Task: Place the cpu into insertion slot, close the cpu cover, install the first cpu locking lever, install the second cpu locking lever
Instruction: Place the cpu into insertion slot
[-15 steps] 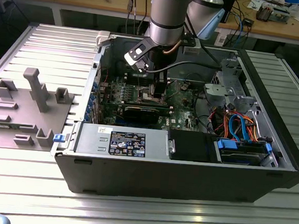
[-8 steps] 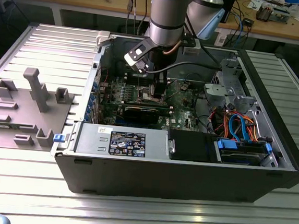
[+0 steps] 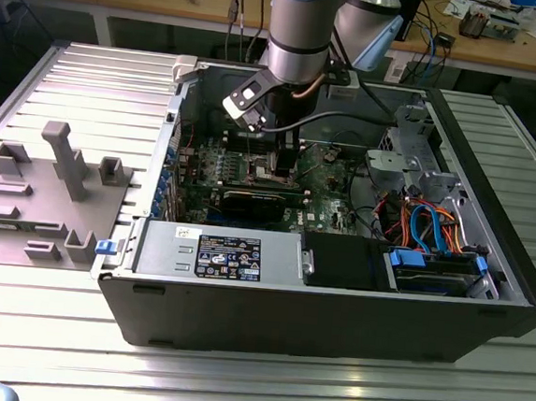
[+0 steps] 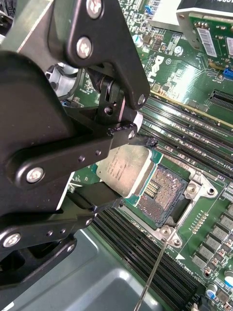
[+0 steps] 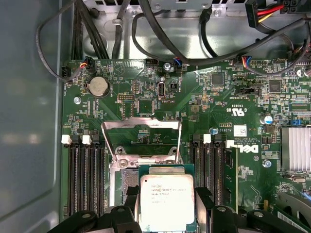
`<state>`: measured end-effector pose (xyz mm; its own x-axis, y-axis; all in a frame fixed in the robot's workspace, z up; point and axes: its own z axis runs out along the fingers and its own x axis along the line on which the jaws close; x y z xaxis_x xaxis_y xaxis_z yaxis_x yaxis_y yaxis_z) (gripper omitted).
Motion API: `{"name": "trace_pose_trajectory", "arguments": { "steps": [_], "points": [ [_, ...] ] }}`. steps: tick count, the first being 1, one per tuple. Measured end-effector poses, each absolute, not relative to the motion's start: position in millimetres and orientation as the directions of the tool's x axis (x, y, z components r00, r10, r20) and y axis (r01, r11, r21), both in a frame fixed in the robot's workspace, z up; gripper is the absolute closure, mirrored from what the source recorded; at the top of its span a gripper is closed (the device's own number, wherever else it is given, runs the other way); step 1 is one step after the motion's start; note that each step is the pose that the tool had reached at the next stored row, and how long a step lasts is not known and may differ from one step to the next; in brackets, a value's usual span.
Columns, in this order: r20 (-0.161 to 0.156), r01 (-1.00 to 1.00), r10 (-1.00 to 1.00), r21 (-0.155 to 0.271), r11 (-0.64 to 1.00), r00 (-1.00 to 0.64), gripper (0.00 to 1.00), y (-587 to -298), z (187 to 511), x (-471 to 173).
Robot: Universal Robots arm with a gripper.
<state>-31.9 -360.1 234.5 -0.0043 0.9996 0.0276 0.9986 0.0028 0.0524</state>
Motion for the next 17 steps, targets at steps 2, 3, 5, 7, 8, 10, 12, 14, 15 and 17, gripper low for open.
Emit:
{"name": "trace_pose_trajectory", "arguments": {
  "steps": [2,3,5,7,8,10,12,14,15,17],
  "points": [
    [0.028,0.999,1.0,0.052,0.003,-0.004,0.46,-360.1,234.2,-31.9],
    [0.028,0.999,1.0,0.052,0.003,-0.004,0.46,-360.1,234.1,-31.9],
    [0.028,0.999,1.0,0.052,0.003,-0.004,0.46,-360.1,233.8,-31.9],
    [0.028,0.999,1.0,0.052,0.003,-0.004,0.46,-360.1,233.5,-31.9],
    [0.028,0.999,1.0,0.052,0.003,-0.004,0.46,-360.1,233.3,-31.9],
    [0.028,0.999,1.0,0.052,0.003,-0.004,0.46,-360.1,232.3,-31.9],
    [0.028,0.999,1.0,0.052,0.003,-0.004,0.46,-360.1,232.0,-31.9],
    [0.028,0.999,1.0,0.052,0.003,-0.004,0.46,-360.1,231.5,-31.9],
    [0.028,0.999,1.0,0.052,0.003,-0.004,0.46,-360.1,231.4,-31.9],
    [0.028,0.999,1.0,0.052,0.003,-0.004,0.46,-360.1,231.0,-31.9]
  ]
}}
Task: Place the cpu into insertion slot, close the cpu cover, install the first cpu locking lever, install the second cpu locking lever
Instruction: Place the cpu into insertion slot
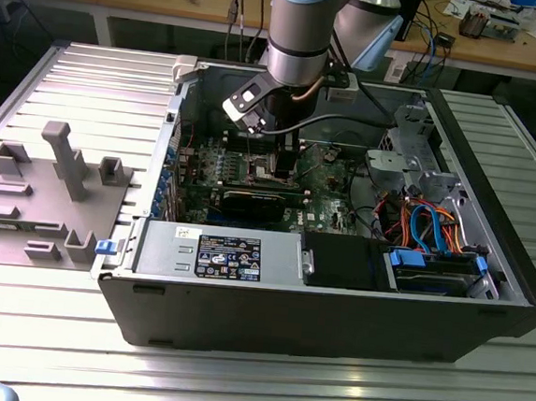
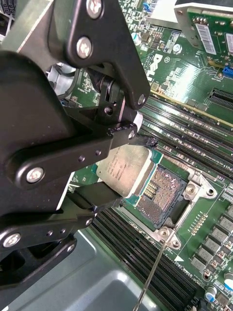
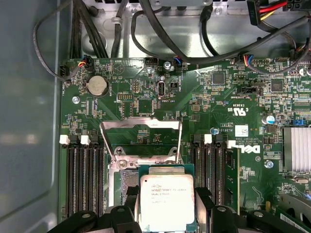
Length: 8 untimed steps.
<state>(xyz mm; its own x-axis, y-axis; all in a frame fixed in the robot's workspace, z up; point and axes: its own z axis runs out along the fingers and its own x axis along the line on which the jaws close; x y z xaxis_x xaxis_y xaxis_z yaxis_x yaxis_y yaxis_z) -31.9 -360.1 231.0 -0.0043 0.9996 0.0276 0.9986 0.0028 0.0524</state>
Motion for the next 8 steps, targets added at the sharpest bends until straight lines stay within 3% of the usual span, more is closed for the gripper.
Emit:
{"name": "trace_pose_trajectory", "arguments": {
  "steps": [8],
  "points": [
    [0.028,0.999,1.0,0.052,0.003,-0.004,0.46,-360.1,229.9,-31.9]
  ]
}}
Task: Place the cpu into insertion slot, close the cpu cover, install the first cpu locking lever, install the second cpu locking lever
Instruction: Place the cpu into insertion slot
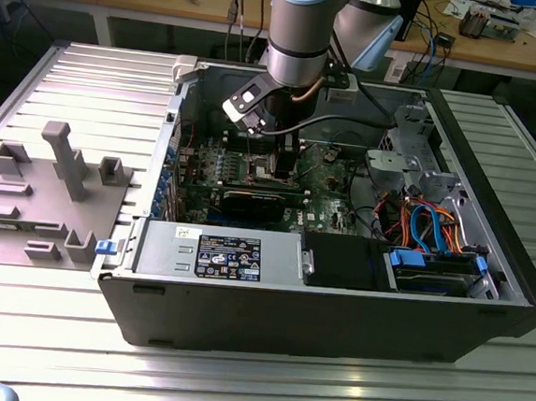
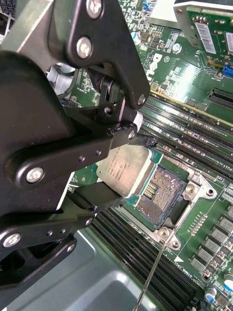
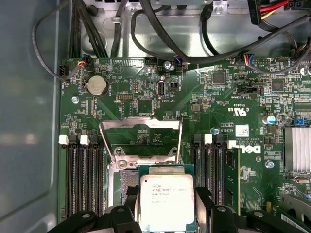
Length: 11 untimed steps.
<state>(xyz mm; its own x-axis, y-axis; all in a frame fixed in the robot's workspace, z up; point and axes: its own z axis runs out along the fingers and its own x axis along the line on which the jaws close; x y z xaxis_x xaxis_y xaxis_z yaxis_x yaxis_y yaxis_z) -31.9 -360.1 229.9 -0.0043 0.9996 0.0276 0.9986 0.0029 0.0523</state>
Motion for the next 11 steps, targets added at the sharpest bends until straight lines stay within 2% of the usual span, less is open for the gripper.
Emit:
{"name": "trace_pose_trajectory", "arguments": {
  "steps": [11],
  "points": [
    [0.028,0.999,1.0,0.052,0.003,-0.004,0.46,-360.1,228.0,-31.9]
  ]
}}
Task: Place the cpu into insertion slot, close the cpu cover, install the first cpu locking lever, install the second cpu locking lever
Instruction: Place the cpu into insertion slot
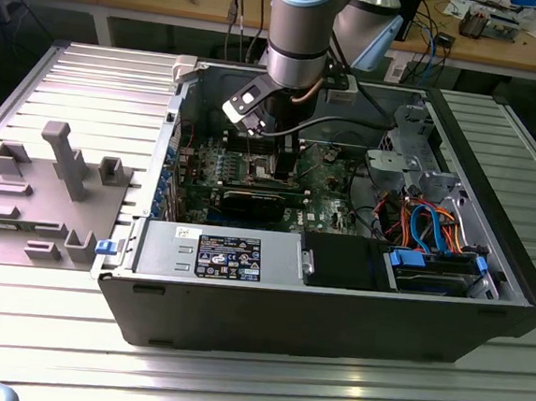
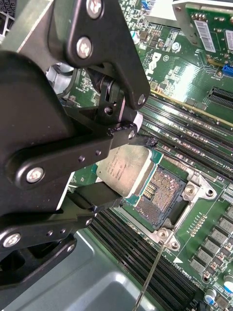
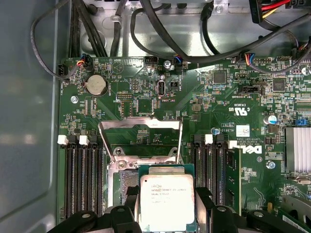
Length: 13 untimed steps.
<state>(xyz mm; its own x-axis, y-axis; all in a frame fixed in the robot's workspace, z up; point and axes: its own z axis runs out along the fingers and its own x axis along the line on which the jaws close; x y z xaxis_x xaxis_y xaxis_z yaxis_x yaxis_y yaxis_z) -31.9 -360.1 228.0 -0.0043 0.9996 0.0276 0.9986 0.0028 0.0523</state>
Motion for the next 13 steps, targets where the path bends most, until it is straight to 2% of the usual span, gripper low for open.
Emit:
{"name": "trace_pose_trajectory", "arguments": {
  "steps": [7,13],
  "points": [
    [0.026,0.999,1.0,0.052,0.003,-0.004,0.46,-352,228,-33],
    [0.011,0.999,1.0,0.053,0.004,-0.004,0.46,-346,224,-42]
  ]
}}
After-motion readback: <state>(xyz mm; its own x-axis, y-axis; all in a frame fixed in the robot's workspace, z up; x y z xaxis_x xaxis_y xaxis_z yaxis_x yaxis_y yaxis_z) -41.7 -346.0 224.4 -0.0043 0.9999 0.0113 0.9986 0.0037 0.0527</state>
